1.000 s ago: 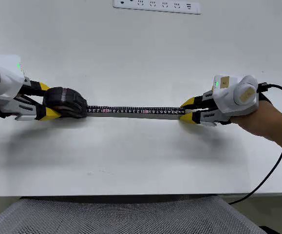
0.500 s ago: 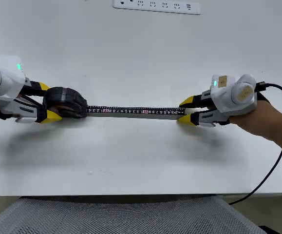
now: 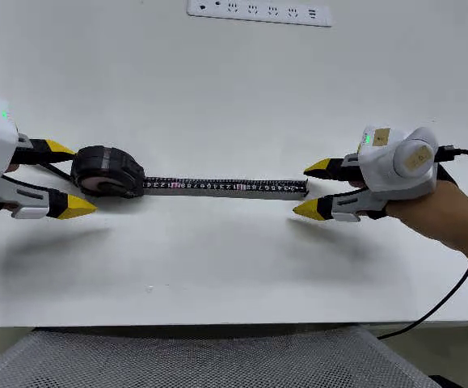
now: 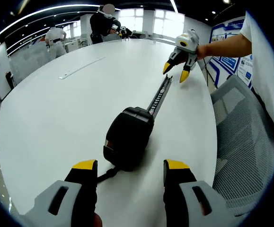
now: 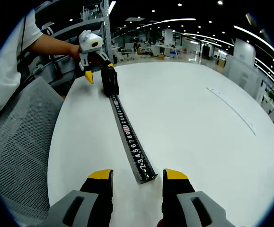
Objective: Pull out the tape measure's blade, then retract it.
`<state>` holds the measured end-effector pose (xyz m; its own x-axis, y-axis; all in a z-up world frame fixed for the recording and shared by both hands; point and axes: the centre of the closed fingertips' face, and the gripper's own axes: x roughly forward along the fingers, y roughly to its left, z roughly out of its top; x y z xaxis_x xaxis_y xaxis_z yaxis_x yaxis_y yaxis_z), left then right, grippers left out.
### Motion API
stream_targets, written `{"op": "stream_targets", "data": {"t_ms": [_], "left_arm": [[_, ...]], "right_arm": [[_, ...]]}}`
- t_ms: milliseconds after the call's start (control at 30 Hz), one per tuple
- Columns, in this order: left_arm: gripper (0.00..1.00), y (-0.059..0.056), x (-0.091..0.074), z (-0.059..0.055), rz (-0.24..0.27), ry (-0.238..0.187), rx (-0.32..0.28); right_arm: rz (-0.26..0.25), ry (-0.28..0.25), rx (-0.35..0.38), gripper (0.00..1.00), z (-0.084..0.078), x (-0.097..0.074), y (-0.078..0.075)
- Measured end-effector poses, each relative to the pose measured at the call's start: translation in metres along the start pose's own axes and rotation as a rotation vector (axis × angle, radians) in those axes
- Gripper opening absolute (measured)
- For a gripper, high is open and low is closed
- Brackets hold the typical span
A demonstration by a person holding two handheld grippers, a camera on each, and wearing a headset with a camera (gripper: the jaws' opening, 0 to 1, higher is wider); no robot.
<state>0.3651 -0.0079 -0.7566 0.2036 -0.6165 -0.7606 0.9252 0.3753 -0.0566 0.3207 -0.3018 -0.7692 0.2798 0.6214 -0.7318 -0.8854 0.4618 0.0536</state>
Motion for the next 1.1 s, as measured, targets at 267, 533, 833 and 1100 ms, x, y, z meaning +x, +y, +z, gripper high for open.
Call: {"op": "stream_targets", "data": {"t_ms": [267,533,833,1100], "left_arm": [[0.59,-0.007,-0.008,0.001,0.040,-0.053,-0.053],[0.63,-0.013,-0.018,0.002,0.093,-0.095,-0.123],[0.68,-0.023,-0.024,-0.004,0.135,-0.145,-0.173],[0.71,-0.032,-0.030,-0.012,0.160,-0.169,-0.217]], "right_arm": [[-0.040,-0.007,0.028,0.49,0.002,-0.003,0.005],[-0.076,-0.020,0.085,0.57,-0.001,-0.009,0.008],[-0.108,-0.041,0.126,0.69,-0.006,-0.015,0.018],[-0.130,-0.058,0.141,0.73,-0.005,-0.021,0.023]]}}
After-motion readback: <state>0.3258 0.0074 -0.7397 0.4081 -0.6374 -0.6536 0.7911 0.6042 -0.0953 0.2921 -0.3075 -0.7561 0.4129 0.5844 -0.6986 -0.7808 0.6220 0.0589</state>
